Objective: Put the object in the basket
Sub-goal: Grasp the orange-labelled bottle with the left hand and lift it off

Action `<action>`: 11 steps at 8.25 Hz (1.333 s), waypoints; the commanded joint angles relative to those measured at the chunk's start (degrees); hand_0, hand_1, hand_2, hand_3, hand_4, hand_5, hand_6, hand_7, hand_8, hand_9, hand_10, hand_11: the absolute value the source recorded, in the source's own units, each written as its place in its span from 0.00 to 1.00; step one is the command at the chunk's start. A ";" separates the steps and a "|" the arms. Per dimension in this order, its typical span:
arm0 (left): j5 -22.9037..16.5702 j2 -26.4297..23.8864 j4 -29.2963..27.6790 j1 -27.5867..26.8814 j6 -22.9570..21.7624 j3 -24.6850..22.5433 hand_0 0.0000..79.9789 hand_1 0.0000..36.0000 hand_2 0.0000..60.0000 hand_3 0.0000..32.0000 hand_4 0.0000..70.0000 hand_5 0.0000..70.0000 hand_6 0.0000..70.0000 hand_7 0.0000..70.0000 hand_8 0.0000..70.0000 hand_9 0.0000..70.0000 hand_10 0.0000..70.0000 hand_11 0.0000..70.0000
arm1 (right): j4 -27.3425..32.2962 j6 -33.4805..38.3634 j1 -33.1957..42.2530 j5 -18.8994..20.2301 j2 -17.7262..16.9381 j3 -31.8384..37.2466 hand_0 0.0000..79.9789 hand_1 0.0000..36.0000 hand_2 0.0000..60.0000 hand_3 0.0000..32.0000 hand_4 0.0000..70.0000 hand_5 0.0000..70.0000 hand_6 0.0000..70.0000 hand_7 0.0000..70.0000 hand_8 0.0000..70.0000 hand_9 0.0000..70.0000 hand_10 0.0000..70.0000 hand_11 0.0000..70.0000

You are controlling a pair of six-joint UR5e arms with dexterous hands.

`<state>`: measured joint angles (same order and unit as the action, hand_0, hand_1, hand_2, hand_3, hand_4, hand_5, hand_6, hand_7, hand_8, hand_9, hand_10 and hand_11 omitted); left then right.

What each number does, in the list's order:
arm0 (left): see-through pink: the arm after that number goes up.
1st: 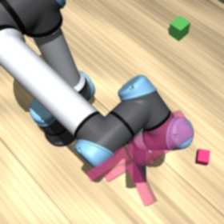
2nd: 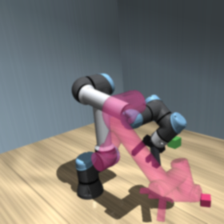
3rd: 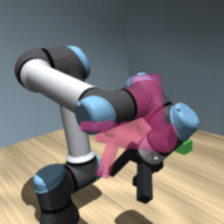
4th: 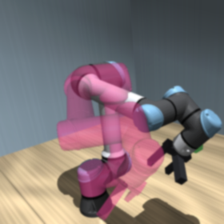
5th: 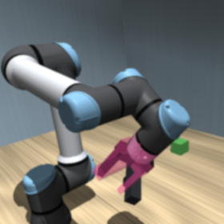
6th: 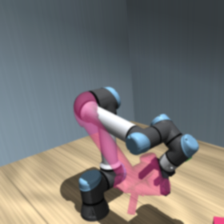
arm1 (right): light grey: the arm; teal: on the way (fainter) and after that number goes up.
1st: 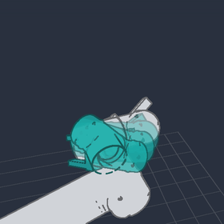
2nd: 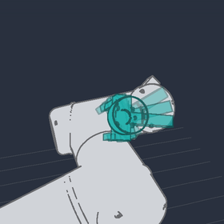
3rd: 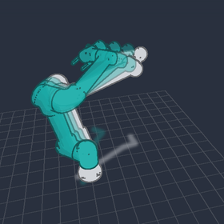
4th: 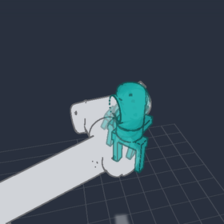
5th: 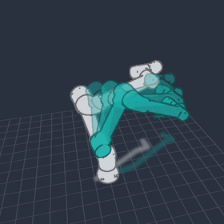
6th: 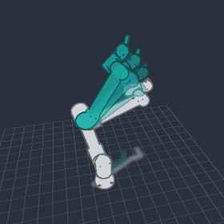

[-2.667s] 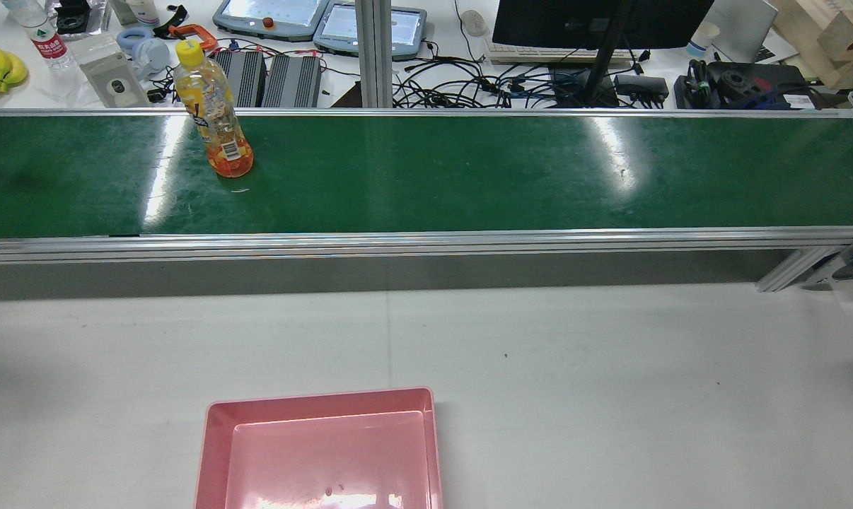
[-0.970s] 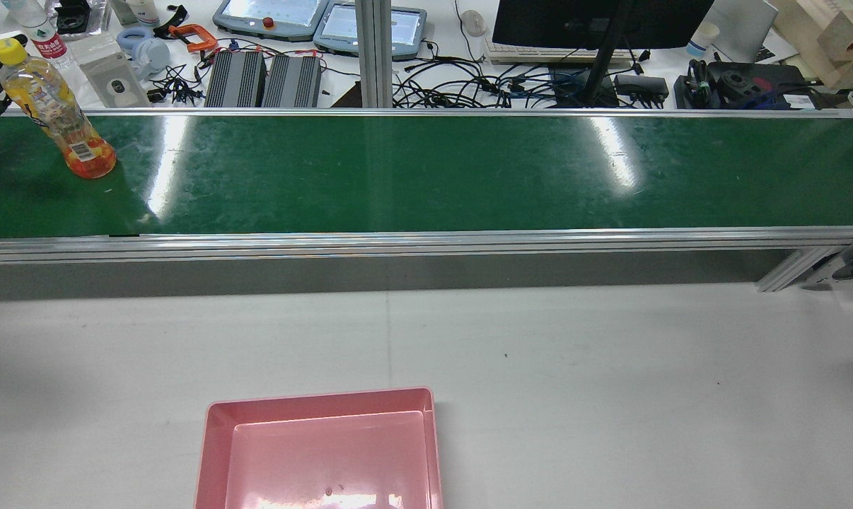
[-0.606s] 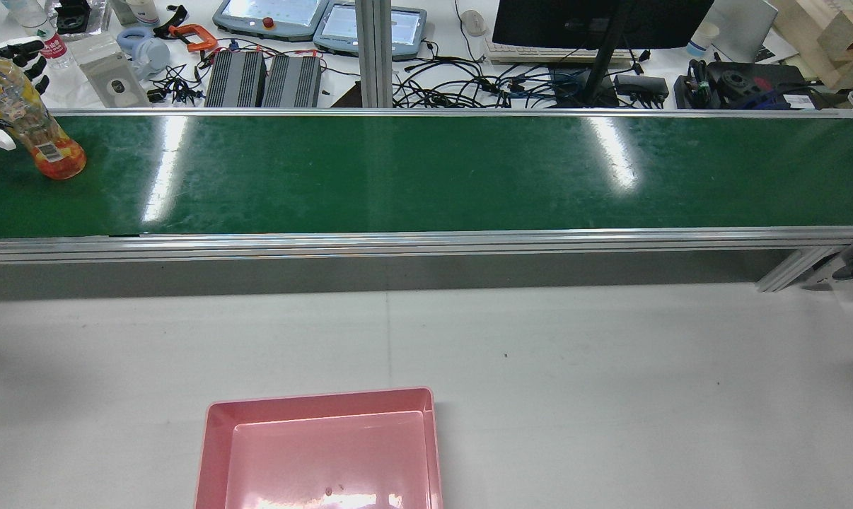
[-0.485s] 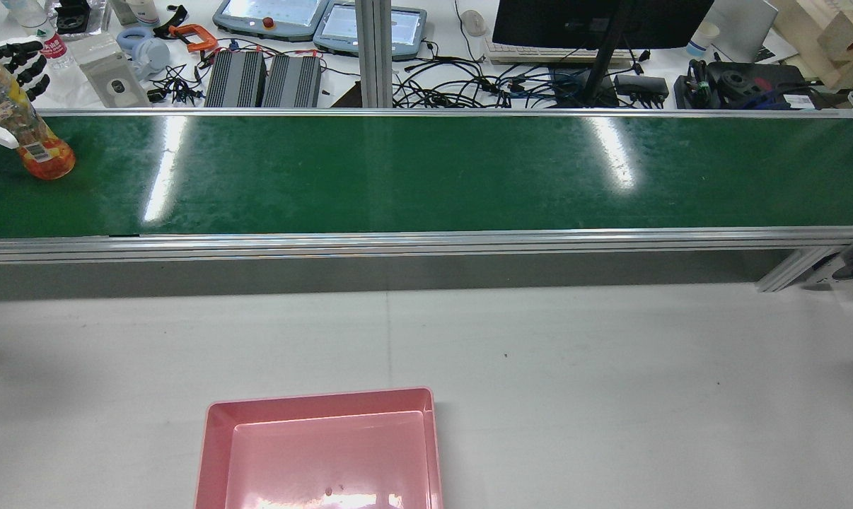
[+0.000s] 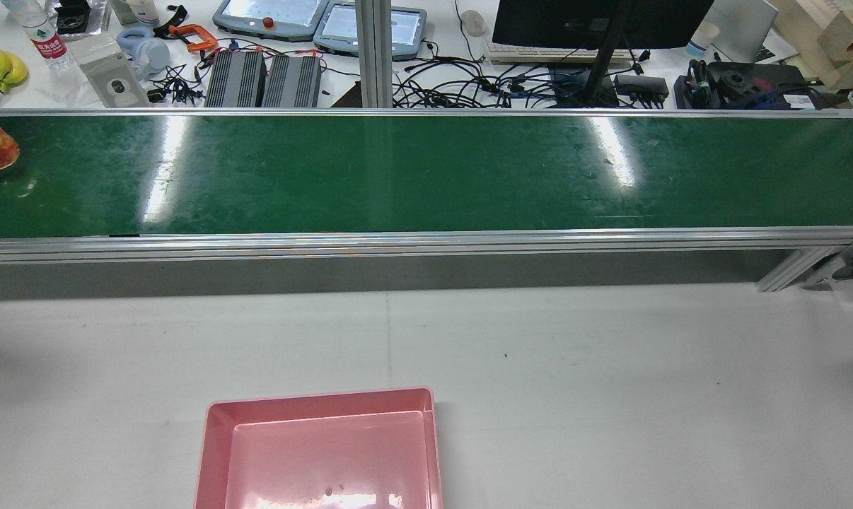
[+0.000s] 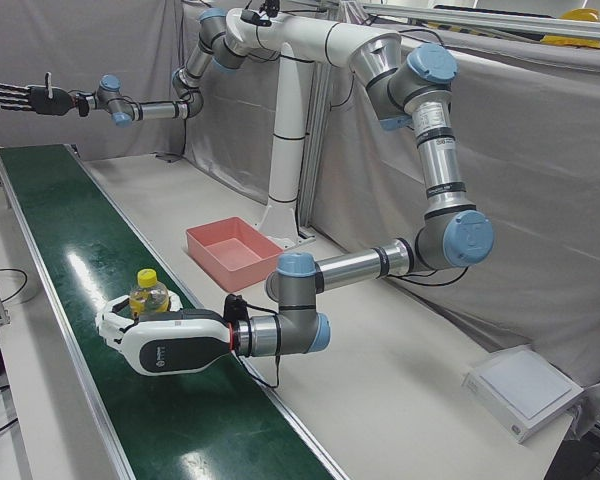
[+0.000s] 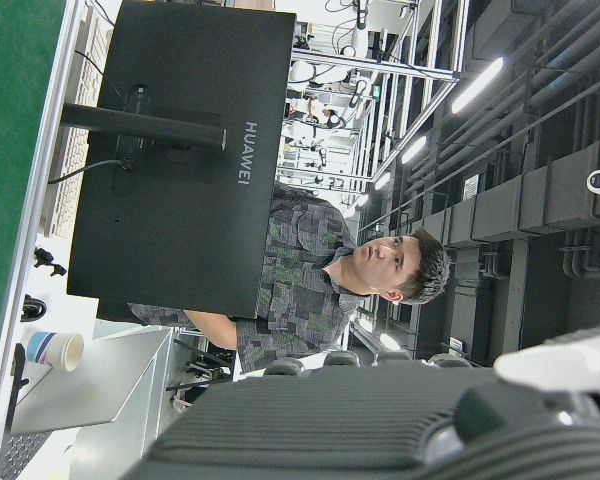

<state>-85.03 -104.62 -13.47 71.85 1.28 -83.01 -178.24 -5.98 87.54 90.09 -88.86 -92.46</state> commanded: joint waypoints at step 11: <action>-0.66 9.85 11.27 -23.39 4.94 -40.52 0.77 0.95 1.00 0.00 1.00 1.00 1.00 1.00 1.00 1.00 1.00 1.00 | 0.00 0.00 0.00 0.00 0.00 0.00 0.00 0.00 0.00 0.00 0.00 0.00 0.00 0.00 0.00 0.00 0.00 0.00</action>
<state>-85.72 -99.73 -2.46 54.85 2.59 -115.41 -178.24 -5.98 87.54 90.09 -88.86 -92.46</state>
